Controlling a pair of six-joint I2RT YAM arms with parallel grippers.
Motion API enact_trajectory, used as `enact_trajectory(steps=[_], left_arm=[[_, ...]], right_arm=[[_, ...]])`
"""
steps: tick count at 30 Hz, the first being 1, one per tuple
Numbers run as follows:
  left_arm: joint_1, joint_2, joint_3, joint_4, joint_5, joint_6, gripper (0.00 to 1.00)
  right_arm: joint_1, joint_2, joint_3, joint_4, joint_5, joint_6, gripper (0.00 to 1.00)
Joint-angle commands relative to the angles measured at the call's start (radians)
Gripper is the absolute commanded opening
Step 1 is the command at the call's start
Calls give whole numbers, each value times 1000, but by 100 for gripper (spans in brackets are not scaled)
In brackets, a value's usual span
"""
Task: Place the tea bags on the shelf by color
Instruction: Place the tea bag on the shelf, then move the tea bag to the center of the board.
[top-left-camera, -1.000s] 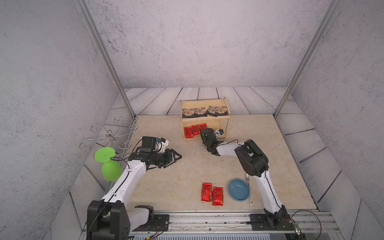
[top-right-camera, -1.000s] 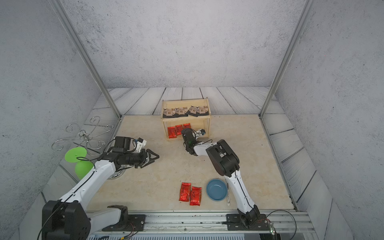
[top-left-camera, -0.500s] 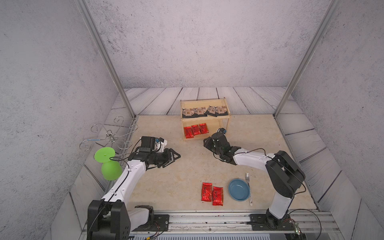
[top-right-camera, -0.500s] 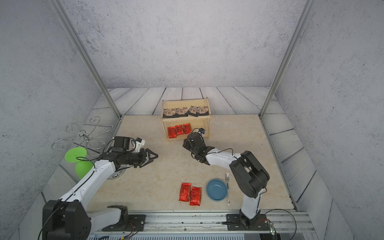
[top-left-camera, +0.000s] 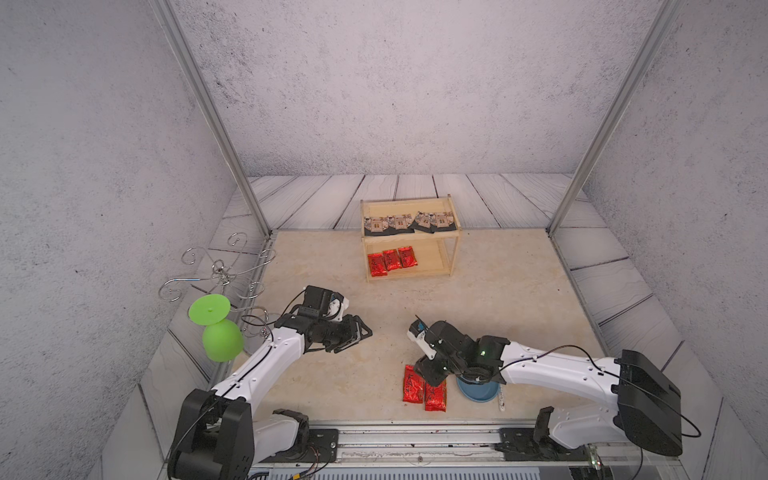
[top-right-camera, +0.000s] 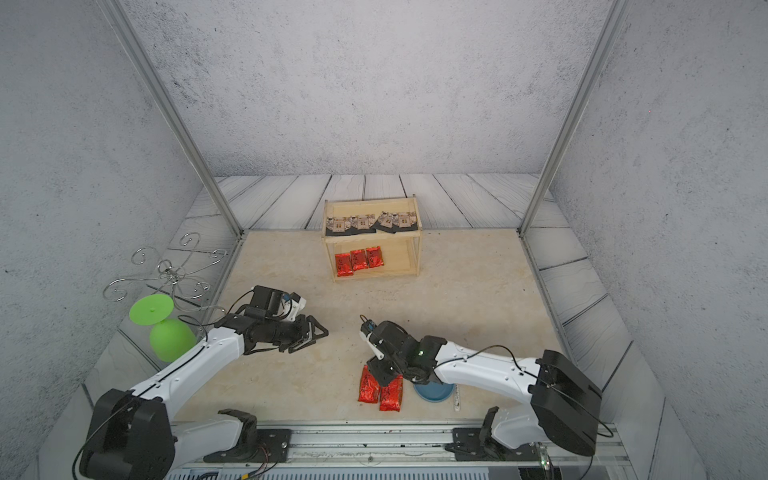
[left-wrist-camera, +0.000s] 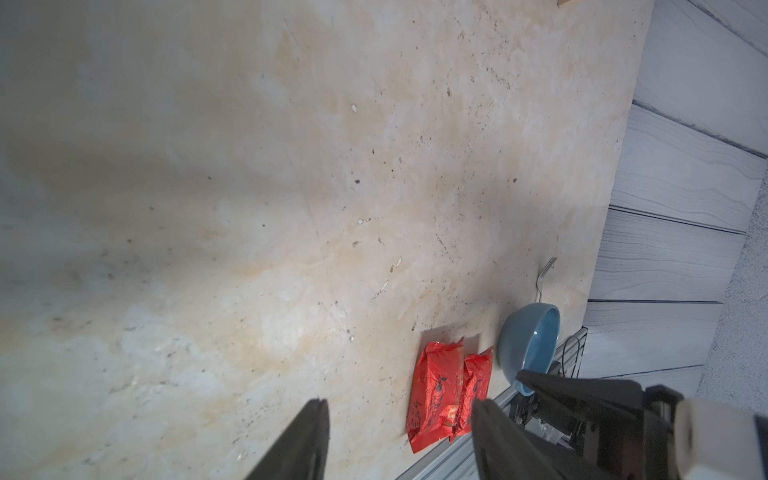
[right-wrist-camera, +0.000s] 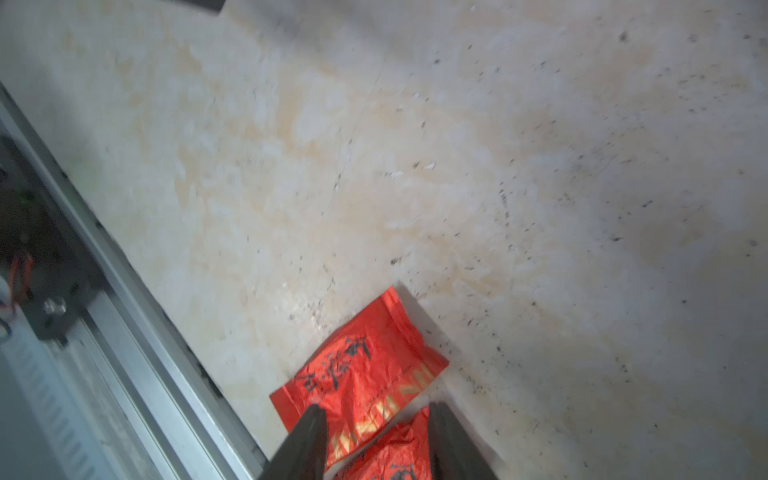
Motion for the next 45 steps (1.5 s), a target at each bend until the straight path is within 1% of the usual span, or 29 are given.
enact_trajectory(steps=[1,3,5,9,15,20,27,37,45], left_arm=[[-7,22,-20,51,2,-27,60],[-7,32,-26,71,6,-38,60],[-7,46,-22,74,9,-41,59],[-7,67,-15,84,15,-43,59],[-7,107,16,57,29,-28,59],[-4,111,21,42,28,-19,59],[2,99,28,22,23,-12,59],[19,80,33,5,33,-10,59],[33,89,27,30,45,-20,59]], right_arm=[[40,-27,-30,-32,42,-103,47],[51,-26,-40,-7,41,-127,45],[64,-6,-38,0,42,-151,45],[81,44,-31,5,55,-173,50],[82,94,-25,36,58,-193,54],[82,140,-18,62,79,-204,59],[79,193,6,84,116,-232,60],[-1,278,89,119,74,-315,58],[-106,370,170,180,31,-406,58]])
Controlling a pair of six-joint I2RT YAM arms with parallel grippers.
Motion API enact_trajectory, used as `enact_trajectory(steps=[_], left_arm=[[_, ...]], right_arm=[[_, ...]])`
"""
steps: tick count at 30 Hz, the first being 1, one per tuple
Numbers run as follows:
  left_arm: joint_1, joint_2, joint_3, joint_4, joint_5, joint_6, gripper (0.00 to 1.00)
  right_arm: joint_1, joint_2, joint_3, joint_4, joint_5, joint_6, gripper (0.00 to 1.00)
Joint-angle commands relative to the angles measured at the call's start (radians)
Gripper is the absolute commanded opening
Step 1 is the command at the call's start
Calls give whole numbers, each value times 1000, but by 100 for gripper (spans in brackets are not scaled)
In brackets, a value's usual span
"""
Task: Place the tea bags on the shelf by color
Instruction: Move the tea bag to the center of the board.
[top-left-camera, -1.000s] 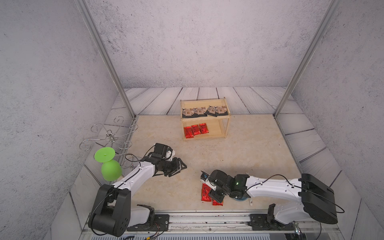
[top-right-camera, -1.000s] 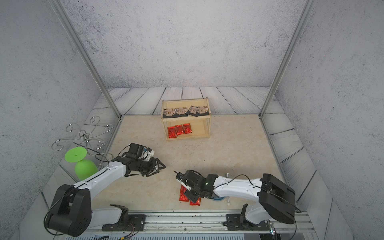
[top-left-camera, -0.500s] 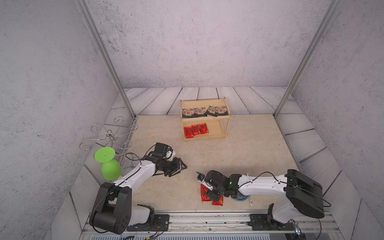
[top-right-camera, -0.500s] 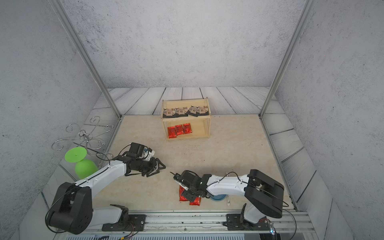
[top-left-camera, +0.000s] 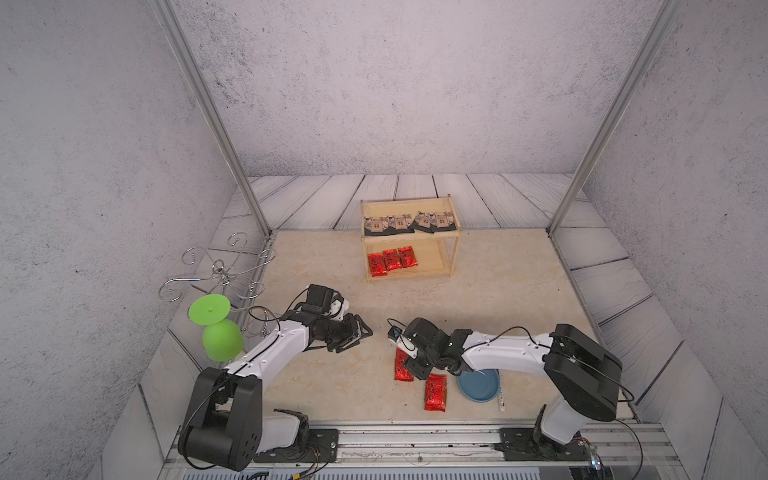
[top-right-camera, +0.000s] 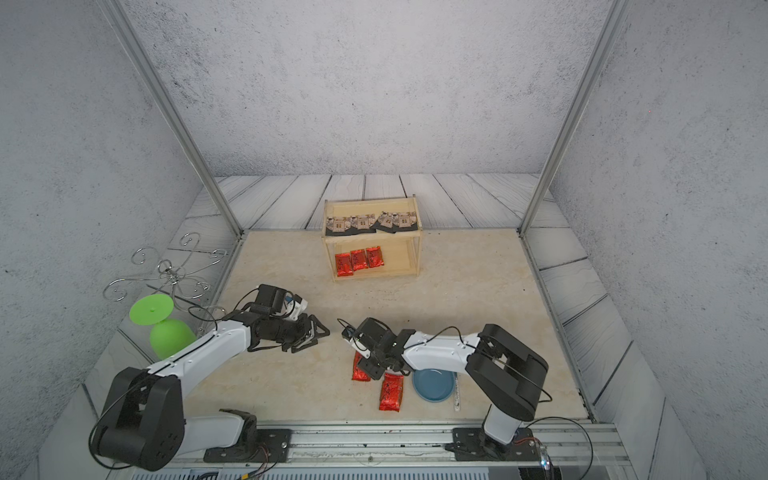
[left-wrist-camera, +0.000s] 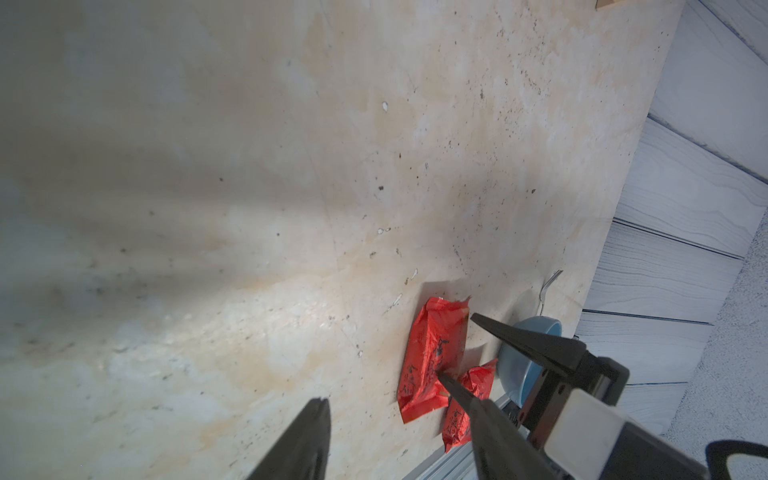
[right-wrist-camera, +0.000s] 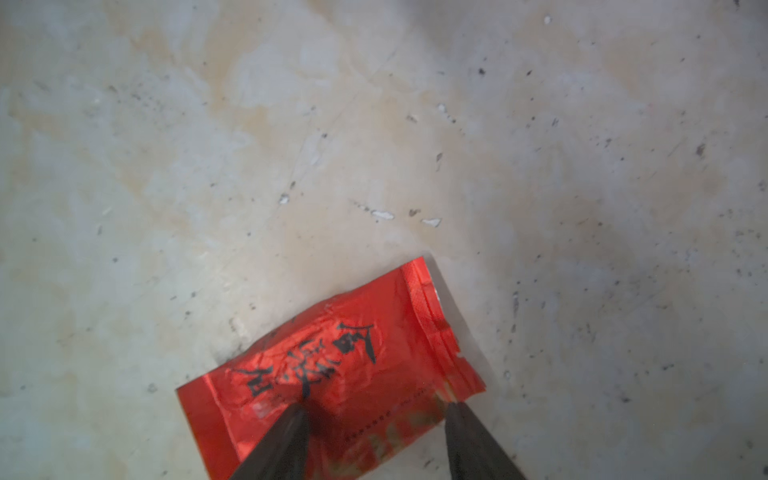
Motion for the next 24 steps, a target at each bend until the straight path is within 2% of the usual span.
enact_trajectory(steps=[1,7,10,13,15,19,24], left_arm=[[7,-5,15,-3,14,10,59],[9,-20,-17,2,21,7,59],[7,-17,-37,29,44,-5,60],[-8,2,-36,45,64,-7,60],[-25,17,-38,64,75,-14,60],[-66,67,-26,88,97,-21,58],[-127,114,7,53,103,3,57]], right_arm=[[-36,35,47,22,-23,-53,58],[-43,-31,51,41,-31,6,59],[-47,-117,8,66,-27,108,59],[-67,-186,-44,105,-44,269,59],[-99,-207,-80,143,-92,370,59],[-182,-211,-146,257,-271,510,57],[-234,-166,-149,261,-378,591,55]])
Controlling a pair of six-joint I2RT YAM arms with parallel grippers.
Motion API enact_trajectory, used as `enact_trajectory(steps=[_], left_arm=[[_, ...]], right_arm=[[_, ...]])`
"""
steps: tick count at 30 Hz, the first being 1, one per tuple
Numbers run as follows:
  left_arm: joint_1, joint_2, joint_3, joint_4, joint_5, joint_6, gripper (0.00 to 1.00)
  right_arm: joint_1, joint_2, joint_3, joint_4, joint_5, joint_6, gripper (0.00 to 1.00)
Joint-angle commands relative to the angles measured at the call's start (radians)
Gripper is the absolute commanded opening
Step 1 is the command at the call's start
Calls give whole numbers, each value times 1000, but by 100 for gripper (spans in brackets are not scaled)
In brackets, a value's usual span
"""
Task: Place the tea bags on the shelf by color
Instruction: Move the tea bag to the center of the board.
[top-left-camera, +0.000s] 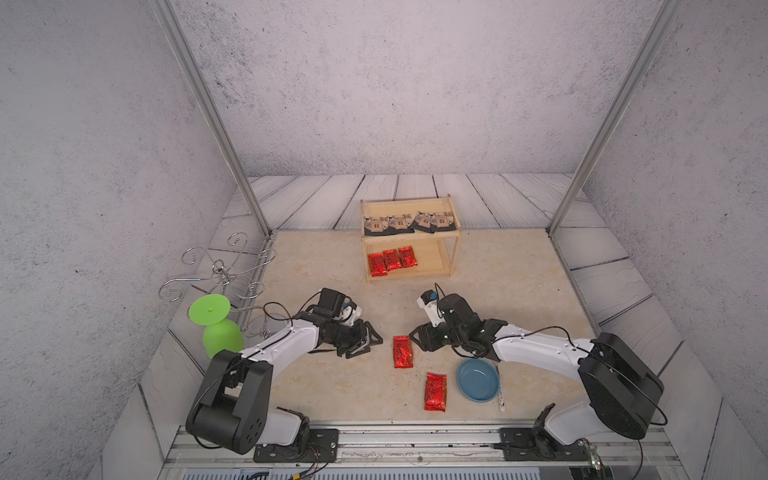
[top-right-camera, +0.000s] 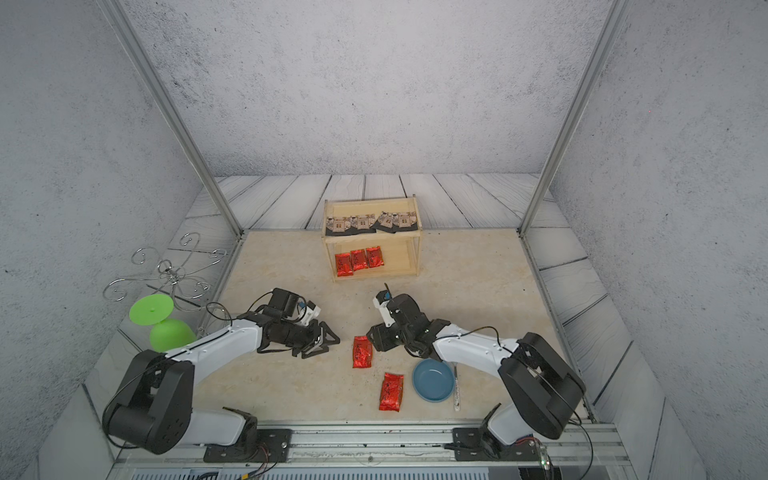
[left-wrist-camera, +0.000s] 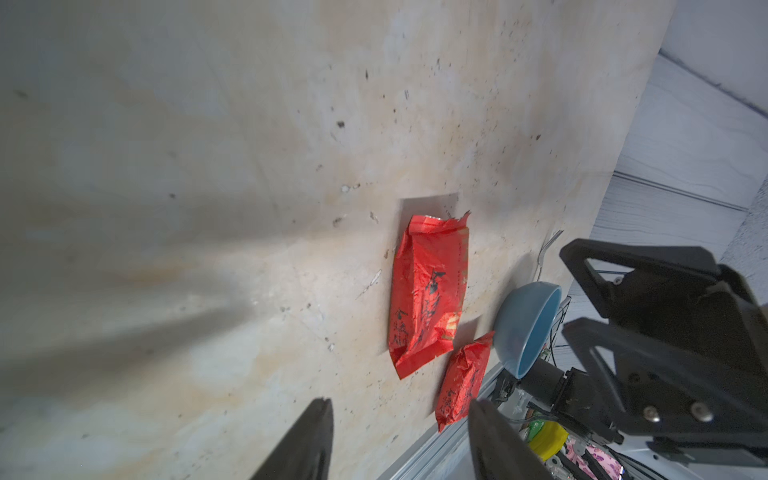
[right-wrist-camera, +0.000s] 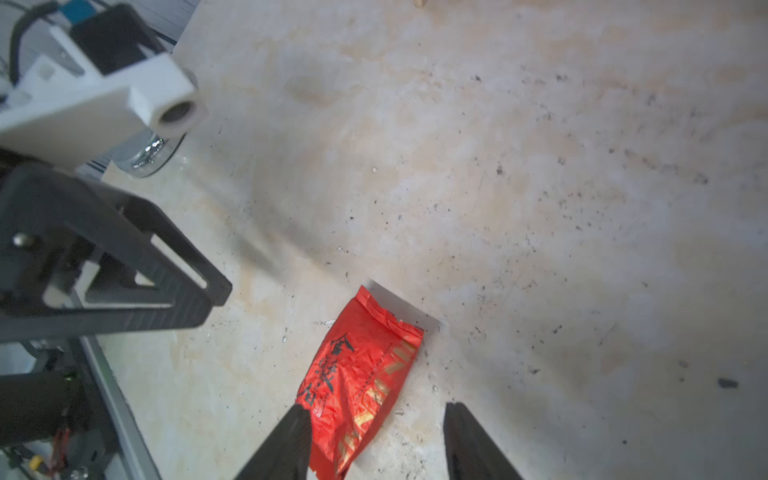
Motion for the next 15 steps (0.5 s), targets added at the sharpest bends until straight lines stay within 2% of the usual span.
enact_trajectory(steps=[1,8,15], left_arm=[[-22,13,27,-22,21,17,57],[-11,12,46,-11,14,-7,57],[32,24,40,14,5,-25,58]], right_arm=[[-13,38,-2,47,-129,110,55],[-20,168,61,18,-191,91,53],[-35,273,100,73,-298,73,50]])
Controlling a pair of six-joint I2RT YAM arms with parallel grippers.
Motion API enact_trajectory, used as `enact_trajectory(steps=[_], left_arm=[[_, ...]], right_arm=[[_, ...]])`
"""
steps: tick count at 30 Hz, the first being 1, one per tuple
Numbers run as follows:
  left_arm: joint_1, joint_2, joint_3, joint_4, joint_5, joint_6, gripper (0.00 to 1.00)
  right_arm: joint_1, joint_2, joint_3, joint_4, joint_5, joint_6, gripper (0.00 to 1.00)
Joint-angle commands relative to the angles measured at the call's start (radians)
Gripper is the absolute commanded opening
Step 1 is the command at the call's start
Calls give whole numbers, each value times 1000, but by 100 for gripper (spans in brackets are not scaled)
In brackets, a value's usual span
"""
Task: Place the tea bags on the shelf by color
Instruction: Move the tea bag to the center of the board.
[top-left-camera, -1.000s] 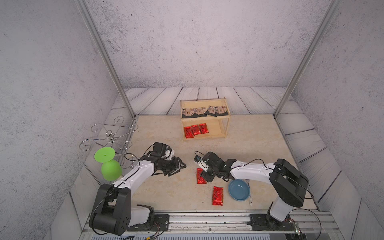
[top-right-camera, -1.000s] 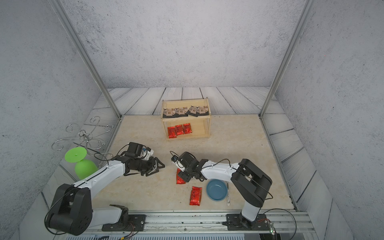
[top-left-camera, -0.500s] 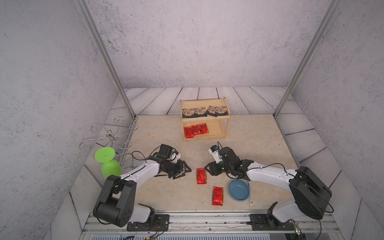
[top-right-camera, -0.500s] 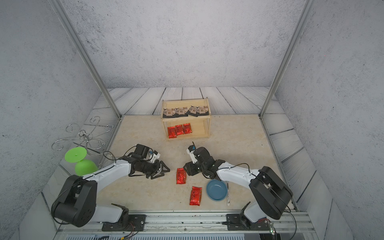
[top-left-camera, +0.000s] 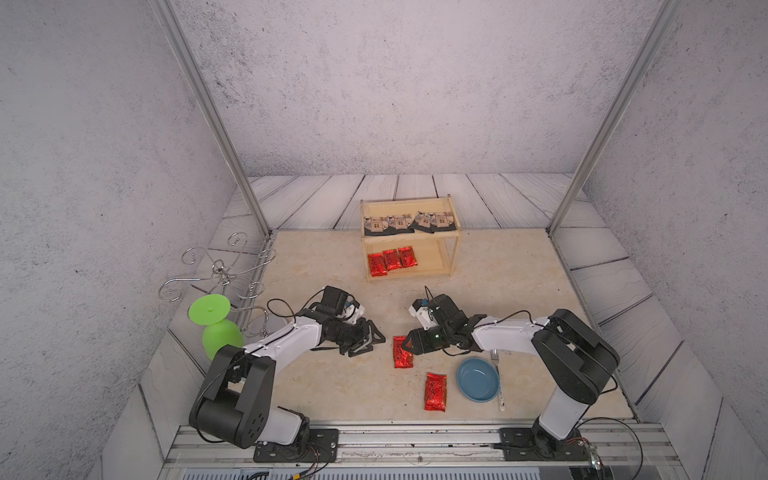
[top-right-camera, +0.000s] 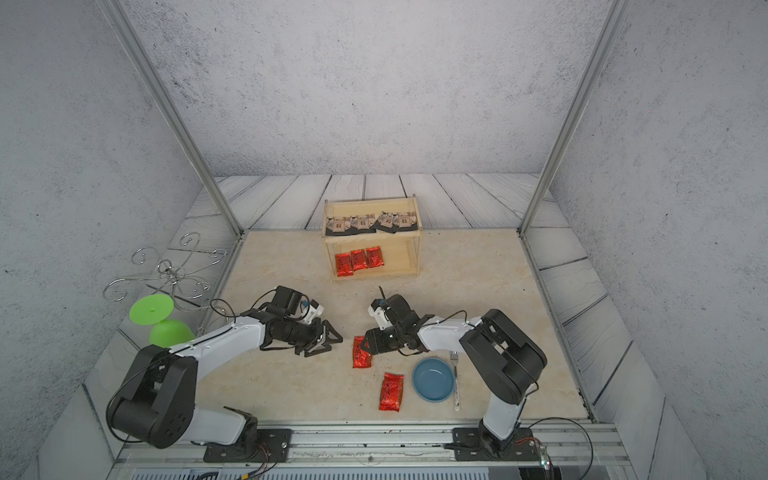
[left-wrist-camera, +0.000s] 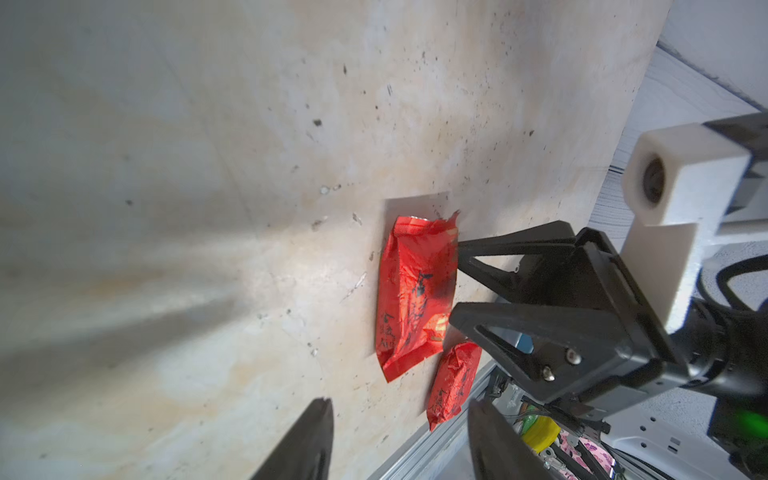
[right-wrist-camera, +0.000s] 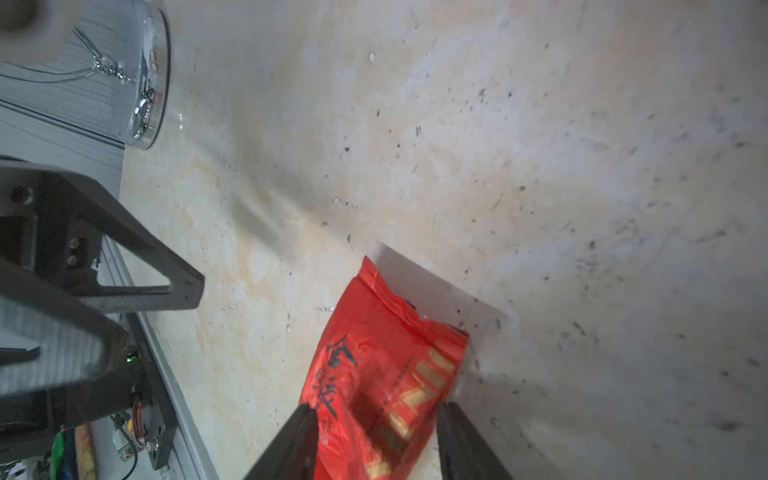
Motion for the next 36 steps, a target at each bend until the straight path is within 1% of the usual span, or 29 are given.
enact_trajectory(steps=[1,11,14,16,21,25,29,36], left_arm=[[19,13,14,17,-4,-9,57],[28,56,8,58,-17,-19,58],[29,72,6,67,-22,-16,58],[28,80,2,73,-35,-12,58],[26,114,14,102,-48,-9,58],[23,139,52,76,-70,13,58],[23,150,42,82,-72,16,58],[5,152,28,107,-68,15,57]], right_arm=[[-6,28,37,37,-78,-9,49],[-6,122,112,75,-170,-22,47],[-8,91,109,50,-167,-54,46],[-8,25,90,1,-132,-114,44],[-7,-100,16,-85,-40,-220,35],[23,-143,-30,-74,-30,-248,25],[69,-134,-44,-67,-26,-258,19],[73,-75,-74,-22,-40,-251,15]])
